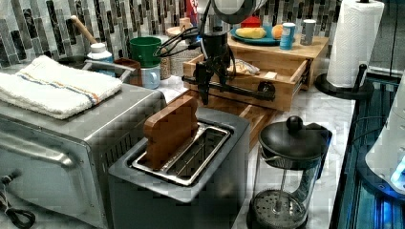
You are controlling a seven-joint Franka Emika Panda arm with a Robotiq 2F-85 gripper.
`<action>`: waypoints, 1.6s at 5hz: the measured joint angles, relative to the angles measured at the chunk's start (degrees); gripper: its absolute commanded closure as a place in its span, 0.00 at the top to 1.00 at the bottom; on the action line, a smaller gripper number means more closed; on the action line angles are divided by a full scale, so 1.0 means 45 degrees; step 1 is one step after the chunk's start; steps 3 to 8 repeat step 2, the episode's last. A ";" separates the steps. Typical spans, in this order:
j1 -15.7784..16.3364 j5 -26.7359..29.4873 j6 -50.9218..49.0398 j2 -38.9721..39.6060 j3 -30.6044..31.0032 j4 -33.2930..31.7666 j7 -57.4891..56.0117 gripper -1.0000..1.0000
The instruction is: Open the drawer.
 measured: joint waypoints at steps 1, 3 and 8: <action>-0.0002 -0.0030 0.0000 -0.0418 0.0104 -0.0199 0.0348 1.00; 0.0006 -0.0030 0.0000 -0.0628 0.0098 -0.0249 0.0379 1.00; 0.0006 -0.0030 0.0000 -0.0628 0.0098 -0.0249 0.0379 1.00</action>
